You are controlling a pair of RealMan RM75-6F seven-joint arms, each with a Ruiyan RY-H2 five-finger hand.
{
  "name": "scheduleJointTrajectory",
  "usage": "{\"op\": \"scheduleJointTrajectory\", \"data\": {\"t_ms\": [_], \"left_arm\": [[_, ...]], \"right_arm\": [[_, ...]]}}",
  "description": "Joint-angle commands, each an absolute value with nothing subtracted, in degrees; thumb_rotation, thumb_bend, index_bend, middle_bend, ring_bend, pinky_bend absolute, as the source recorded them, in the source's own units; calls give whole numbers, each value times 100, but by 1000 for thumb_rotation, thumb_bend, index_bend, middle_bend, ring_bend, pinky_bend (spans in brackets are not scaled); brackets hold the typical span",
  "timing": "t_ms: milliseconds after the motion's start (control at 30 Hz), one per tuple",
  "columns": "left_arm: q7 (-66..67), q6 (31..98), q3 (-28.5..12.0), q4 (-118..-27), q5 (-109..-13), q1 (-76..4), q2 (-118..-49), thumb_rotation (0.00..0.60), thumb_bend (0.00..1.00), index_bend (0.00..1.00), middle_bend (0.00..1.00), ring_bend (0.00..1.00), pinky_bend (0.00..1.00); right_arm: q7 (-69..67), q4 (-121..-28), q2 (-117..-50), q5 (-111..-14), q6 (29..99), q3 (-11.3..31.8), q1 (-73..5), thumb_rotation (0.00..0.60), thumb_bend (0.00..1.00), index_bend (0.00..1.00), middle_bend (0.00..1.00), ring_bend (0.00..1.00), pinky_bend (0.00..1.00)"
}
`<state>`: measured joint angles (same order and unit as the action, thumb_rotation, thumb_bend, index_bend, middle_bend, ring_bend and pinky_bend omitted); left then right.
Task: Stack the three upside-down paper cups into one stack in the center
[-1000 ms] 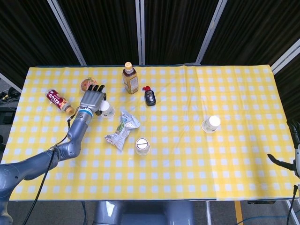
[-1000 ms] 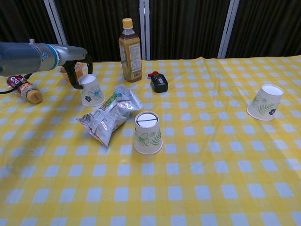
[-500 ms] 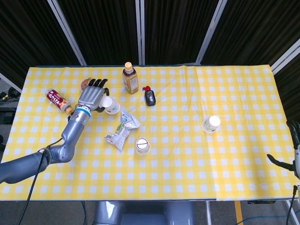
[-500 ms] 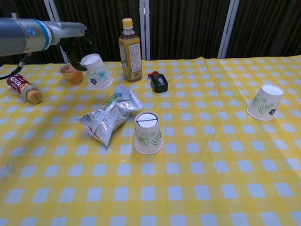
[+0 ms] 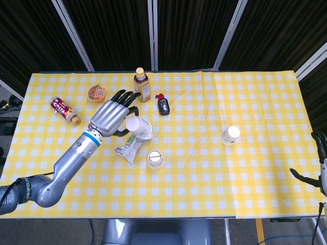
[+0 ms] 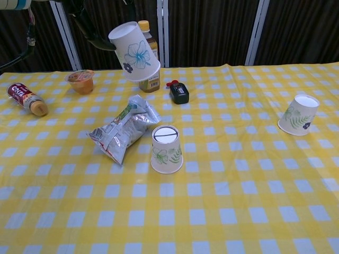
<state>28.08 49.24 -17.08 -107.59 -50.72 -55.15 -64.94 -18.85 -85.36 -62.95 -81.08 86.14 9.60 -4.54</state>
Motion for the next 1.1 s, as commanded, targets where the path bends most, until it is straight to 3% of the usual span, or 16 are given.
{"op": "scheduleJointTrajectory", "data": {"t_ms": [33, 433, 1100], "left_arm": [[2908, 4922, -1530, -10971, -5151, -5524, -6442, 600, 386, 454, 0, 0, 0], [3303, 4920, -988, -10953, -5189, -5702, -7009, 600, 386, 451, 0, 0, 0], [3654, 5071, -841, -10225, -4502, -6165, -7924, 600, 385, 419, 0, 0, 0]], "right_arm": [[-1965, -8504, -6285, -8107, 8624, 976, -449, 600, 1, 0, 0, 0, 0], [-2061, -8524, -6249, -8226, 8768, 966, -401, 600, 1, 0, 0, 0, 0], [-2112, -8650, -6156, -8215, 8859, 989, -335, 600, 2, 0, 0, 0, 0]]}}
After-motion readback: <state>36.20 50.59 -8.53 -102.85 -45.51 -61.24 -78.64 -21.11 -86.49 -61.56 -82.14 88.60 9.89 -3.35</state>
